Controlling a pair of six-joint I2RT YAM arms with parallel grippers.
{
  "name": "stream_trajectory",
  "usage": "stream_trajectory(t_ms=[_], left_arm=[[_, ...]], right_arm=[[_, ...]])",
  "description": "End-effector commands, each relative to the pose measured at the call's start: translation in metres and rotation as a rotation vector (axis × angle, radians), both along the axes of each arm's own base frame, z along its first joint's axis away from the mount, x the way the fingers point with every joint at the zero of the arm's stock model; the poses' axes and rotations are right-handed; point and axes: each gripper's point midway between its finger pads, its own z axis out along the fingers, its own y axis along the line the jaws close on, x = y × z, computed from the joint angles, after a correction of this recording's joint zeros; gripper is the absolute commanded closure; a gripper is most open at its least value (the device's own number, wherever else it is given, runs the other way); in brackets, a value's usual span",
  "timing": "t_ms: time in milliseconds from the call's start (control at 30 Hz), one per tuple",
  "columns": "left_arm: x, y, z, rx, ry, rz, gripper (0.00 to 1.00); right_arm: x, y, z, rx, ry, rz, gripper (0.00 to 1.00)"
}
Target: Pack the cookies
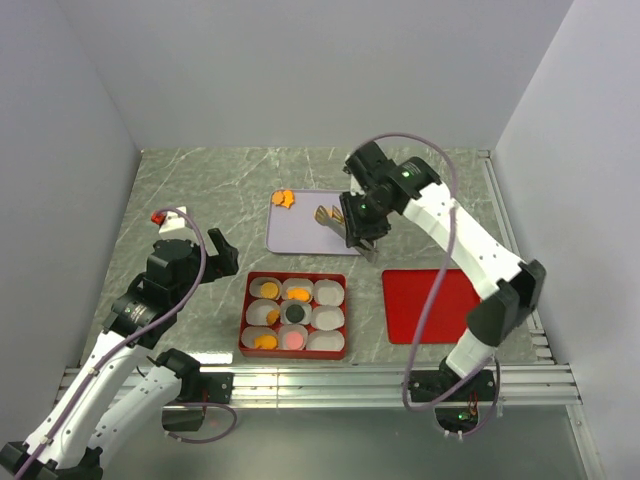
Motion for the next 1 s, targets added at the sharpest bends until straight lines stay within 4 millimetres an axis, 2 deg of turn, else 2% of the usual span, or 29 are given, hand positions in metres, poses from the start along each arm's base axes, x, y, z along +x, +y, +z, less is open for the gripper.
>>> stream_trajectory(t_ms=[0, 100, 133, 167, 233, 467, 667, 800, 967], left_arm=[[0.003, -0.003, 0.009, -0.004, -0.034, -0.018, 0.01], [0.004, -0.004, 0.008, -0.001, -0.027, -0.021, 0.01], [0.004, -0.004, 0.008, -0.001, -0.027, -0.021, 0.01], [0.004, -0.005, 0.008, -0.001, -0.024, -0.021, 0.01], [0.004, -0.003, 0.007, 0.001, -0.022, -0.011, 0.01], [0.004, -0.001, 0.008, -0.004, -0.023, 0.001, 0.01], [0.003, -0.003, 0.009, -0.008, -0.027, -0.01, 0.0], [0.003, -0.003, 0.01, -0.01, -0.031, -0.01, 0.01], [0.002, -0.002, 0.01, -0.01, -0.033, -0.005, 0.01]], right_arm=[[-0.033, -0.005, 0.017, 0.078, 0.0, 0.037, 0.68], [-0.057, -0.008, 0.007, 0.087, 0.032, 0.065, 0.68], [-0.067, -0.009, 0.014, 0.116, 0.014, 0.084, 0.68], [-0.076, -0.009, 0.008, 0.112, 0.024, 0.106, 0.68], [-0.09, -0.012, 0.012, 0.129, 0.0, 0.136, 0.67], [-0.133, -0.019, -0.01, 0.063, 0.03, 0.221, 0.67], [-0.142, -0.026, -0.024, 0.021, 0.038, 0.21, 0.67], [-0.139, -0.034, -0.029, -0.017, 0.023, 0.2, 0.67], [-0.136, -0.034, -0.031, -0.034, 0.021, 0.206, 0.66]])
